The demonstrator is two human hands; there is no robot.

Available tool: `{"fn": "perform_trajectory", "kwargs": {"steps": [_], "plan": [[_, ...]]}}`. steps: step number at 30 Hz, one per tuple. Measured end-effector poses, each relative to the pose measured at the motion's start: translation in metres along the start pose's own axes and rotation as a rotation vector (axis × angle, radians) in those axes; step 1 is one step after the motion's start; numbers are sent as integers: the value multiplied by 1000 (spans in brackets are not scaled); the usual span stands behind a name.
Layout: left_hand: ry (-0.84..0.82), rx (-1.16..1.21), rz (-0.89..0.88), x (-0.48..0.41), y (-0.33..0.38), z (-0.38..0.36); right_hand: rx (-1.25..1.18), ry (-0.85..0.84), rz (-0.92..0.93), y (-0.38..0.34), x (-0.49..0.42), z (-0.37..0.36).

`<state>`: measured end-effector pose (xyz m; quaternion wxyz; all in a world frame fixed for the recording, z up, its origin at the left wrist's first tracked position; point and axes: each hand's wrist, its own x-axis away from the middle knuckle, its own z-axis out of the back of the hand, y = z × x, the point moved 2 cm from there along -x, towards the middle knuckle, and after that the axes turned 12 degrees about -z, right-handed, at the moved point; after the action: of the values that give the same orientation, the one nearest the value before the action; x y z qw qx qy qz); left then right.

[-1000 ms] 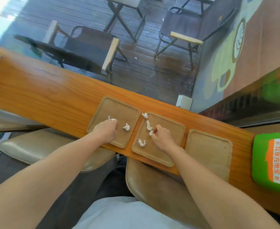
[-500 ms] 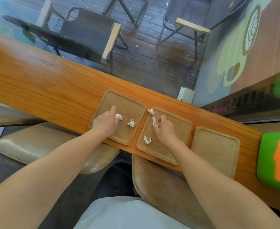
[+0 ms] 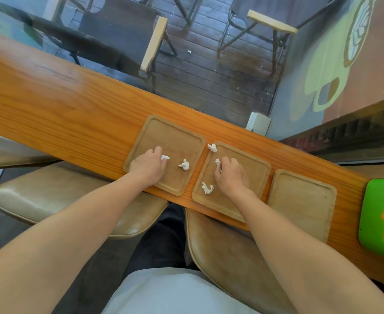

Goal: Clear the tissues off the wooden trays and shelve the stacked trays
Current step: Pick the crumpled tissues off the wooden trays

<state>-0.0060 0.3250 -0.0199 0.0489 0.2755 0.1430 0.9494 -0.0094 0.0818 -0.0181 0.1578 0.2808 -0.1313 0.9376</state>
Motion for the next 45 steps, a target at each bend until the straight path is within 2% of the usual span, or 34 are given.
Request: {"fn": "perform_trajectory", "kwargs": {"steps": [6,11,17,22,30,37,45], "plan": [[-87,-33,26,8,7,12,-168,-137,-108,3,6,11],[-91,15,32,8,32,19,-235,-151,-122,15,14,22],[-134,-15,-52,4,62,18,-289,-219,-140,32,23,34],[-170,-142,-114,3,72,14,-342,-296,-134,45,33,38],[-142,-143,-138,4,79,13,-318,-257,-89,54,36,35],[17,-152,-134,3,78,-1,-228,-199,-69,56,24,16],[-2,-121,-71,-4,65,-23,-218,-183,-5,46,10,-14]]}}
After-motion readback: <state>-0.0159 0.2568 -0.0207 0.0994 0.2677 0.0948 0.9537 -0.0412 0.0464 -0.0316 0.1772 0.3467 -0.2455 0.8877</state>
